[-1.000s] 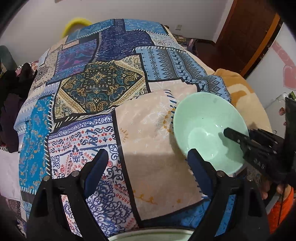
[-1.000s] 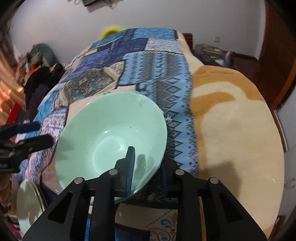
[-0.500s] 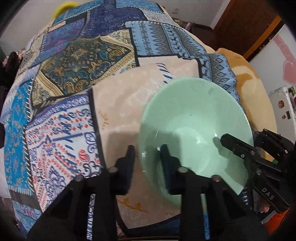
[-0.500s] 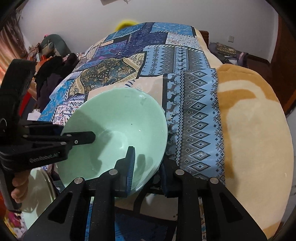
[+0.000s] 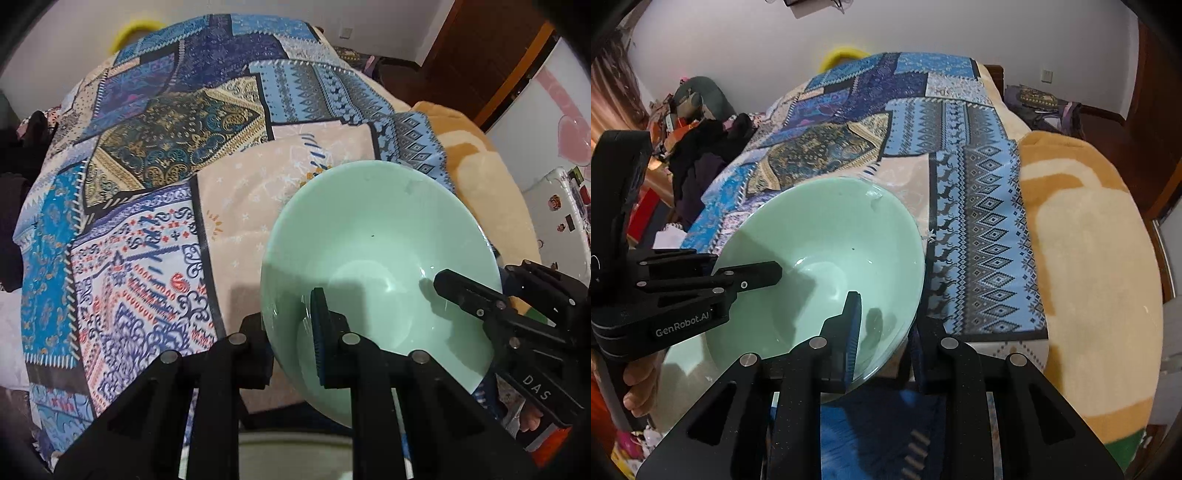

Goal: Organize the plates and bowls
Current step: 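Lift the mint green bowl with both grippers and carry it toward the stack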

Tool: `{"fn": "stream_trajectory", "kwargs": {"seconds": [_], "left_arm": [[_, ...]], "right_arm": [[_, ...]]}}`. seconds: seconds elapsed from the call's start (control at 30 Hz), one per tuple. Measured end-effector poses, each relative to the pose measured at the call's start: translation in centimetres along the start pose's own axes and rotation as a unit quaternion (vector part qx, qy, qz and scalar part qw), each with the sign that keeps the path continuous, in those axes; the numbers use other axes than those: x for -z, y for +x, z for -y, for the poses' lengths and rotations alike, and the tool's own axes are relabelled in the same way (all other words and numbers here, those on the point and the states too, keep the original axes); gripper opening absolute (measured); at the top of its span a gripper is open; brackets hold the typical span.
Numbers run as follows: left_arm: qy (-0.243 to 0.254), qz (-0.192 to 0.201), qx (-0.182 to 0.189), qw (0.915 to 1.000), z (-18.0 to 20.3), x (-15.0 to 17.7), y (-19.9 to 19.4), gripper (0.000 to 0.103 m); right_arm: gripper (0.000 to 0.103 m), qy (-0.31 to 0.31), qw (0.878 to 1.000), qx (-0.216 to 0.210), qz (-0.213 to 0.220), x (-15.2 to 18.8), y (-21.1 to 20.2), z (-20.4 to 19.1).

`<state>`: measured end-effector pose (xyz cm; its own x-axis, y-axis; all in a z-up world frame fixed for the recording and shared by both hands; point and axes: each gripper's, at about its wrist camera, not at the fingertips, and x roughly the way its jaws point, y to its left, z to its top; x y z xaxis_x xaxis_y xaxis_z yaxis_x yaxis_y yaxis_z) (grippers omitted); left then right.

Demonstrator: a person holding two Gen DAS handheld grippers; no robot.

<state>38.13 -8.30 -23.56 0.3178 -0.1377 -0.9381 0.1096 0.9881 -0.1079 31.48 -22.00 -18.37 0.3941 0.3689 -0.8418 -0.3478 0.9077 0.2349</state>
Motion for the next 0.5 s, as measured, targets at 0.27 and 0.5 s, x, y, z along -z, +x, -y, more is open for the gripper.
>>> {"fn": "stream_trajectory", "kwargs": {"seconds": [0.27, 0.5], "left_arm": [[0.001, 0.023, 0.002, 0.9997, 0.4, 1.6, -4.0, 0.017], [0.000, 0.050, 0.007, 0.9987, 0.1, 3.8, -7.8, 0.017]], "right_arm": [[0.022, -0.014, 0.999, 0.007, 0.031, 0.7, -3.3, -2.3], [0.022, -0.023, 0.999, 0.003, 0.046, 1.6, -5.4, -4.6]]}}
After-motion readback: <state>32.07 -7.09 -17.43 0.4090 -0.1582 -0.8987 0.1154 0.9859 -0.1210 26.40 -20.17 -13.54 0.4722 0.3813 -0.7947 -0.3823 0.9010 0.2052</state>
